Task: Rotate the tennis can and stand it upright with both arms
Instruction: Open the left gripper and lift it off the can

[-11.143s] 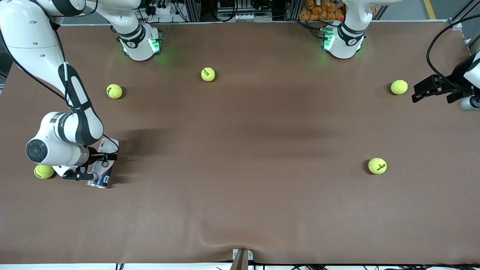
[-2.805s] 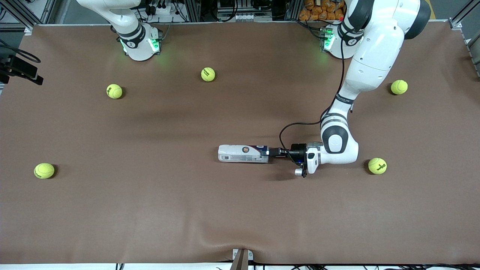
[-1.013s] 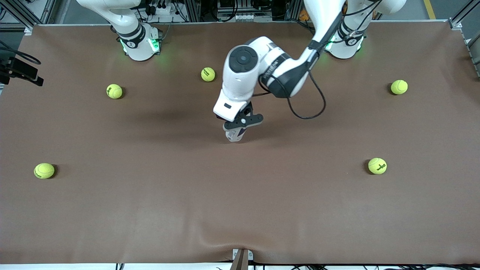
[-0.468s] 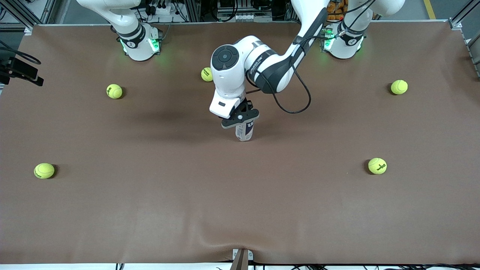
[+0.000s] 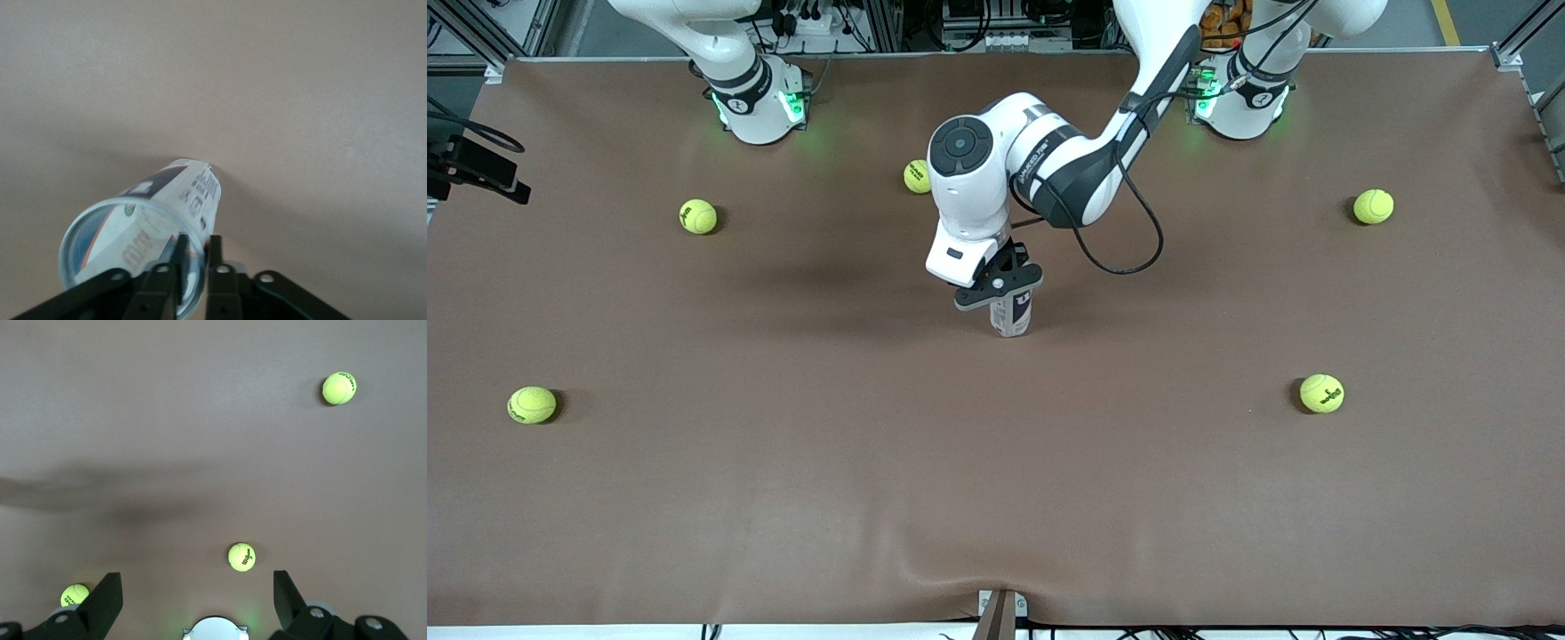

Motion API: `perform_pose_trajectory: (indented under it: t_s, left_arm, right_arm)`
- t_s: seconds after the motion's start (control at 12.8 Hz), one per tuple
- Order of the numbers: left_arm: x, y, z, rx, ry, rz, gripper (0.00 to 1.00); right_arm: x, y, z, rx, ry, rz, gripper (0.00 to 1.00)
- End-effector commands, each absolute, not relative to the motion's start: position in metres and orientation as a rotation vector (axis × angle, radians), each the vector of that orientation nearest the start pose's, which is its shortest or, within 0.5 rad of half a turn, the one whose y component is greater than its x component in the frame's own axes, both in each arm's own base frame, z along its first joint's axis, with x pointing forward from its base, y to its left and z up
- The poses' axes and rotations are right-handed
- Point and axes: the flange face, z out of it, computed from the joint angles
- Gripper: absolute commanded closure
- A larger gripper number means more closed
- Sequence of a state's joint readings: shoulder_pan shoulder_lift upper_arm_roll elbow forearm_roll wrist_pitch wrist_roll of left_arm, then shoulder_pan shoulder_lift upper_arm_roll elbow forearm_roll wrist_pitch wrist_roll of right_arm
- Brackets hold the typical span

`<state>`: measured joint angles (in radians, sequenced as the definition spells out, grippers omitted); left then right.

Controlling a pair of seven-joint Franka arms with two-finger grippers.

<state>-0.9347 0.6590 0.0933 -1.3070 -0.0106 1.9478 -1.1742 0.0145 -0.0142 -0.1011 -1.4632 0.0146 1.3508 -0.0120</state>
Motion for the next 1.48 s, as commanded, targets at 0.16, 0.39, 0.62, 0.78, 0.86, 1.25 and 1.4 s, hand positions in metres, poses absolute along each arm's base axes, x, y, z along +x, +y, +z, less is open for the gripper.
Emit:
perform_pose_trajectory:
  t_s: [0.16,0.39,0.62,0.78,0.86,1.25,1.4]
  left_arm:
    - [0.472,-0.562,0.371,-3.069,-0.502,-0.091,0.22]
    - [0.471,-0.555,0.419,-3.116,-0.546,-0.1,0.0]
    - [0.486,-0.531,0.451,-3.132,-0.607,-0.095,0.0]
    - [0.506,-0.502,0.478,-3.14,-0.653,-0.112,0.0]
    - [0.52,-0.482,0.488,-3.145,-0.64,-0.106,0.0]
    - [0.572,-0.383,0.527,-3.178,-0.255,-0.093,0.0]
    - [0.587,-0.345,0.534,-3.164,-0.204,-0.068,0.0]
  right_arm:
    - [0.525,-0.042,0.665,-3.127,0.124,0.158,0.0]
    - [0.525,-0.046,0.665,-3.127,0.133,0.153,0.0]
    - [0.525,-0.044,0.666,-3.127,0.126,0.149,0.0]
    - [0.526,-0.042,0.665,-3.126,0.123,0.149,0.0]
    - [0.527,-0.042,0.663,-3.128,0.124,0.156,0.0]
    - [0.528,-0.042,0.663,-3.129,0.124,0.156,0.0]
    - [0.528,-0.044,0.663,-3.129,0.129,0.156,0.0]
